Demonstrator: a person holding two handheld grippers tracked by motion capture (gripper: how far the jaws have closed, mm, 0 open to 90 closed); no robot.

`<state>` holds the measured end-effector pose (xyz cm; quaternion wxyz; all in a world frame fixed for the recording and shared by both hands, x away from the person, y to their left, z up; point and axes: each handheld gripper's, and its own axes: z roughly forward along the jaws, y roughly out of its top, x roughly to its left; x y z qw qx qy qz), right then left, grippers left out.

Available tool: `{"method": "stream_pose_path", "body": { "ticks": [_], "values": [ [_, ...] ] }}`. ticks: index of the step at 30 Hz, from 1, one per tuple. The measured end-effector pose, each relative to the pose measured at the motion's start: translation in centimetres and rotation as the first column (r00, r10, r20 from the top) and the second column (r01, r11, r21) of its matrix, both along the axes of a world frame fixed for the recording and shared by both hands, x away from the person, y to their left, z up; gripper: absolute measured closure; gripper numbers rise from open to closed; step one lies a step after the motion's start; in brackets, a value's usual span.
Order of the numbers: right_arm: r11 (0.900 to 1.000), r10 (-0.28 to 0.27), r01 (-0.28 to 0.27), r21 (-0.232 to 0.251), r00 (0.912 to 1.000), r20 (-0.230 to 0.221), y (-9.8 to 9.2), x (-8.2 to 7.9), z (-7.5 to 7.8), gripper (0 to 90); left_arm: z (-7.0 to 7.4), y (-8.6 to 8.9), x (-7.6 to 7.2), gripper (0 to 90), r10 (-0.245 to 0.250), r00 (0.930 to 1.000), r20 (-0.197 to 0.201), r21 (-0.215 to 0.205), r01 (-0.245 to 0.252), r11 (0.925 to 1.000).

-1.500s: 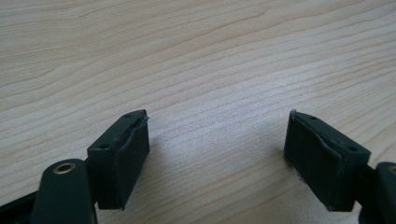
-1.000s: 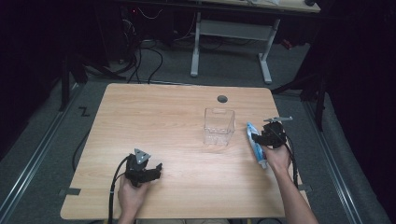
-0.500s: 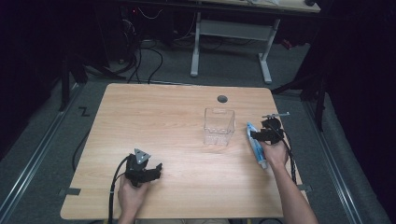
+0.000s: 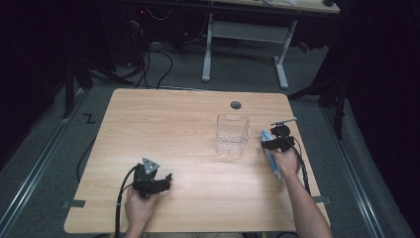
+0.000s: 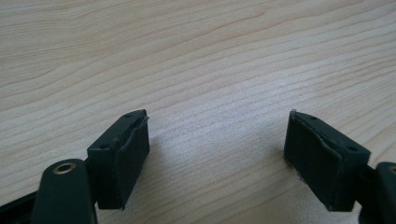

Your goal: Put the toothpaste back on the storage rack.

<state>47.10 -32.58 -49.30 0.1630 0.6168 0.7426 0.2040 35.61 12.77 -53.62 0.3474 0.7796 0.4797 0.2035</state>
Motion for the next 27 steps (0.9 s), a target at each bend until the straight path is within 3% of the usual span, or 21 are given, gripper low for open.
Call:
{"method": "stream_pose_path", "body": {
  "ticks": [7,15,22,27],
  "values": [
    [1.000,0.004,-0.004,-0.015,0.9996,-0.028,0.3,0.5,-0.4,48.3,0.0,0.0,0.0,22.7,0.000,1.0000,0.000,0.000,0.000,1.0000],
    [0.999,0.027,-0.028,-0.030,0.9993,-0.027,0.5,0.5,-0.5,51.2,0.0,0.0,0.0,22.7,0.000,1.0000,0.000,0.000,0.000,1.0000],
    [0.995,0.090,-0.091,-0.026,0.9949,-0.045,1.0,0.3,-0.2,66.3,0.0,0.0,0.0,22.7,0.000,1.0000,0.000,0.000,0.000,1.0000],
    [0.992,0.110,-0.113,-0.054,0.9922,-0.058,1.6,0.3,-0.2,68.1,0.0,0.0,0.0,22.7,0.000,1.0000,0.000,0.000,0.000,1.0000]
  ]
}}
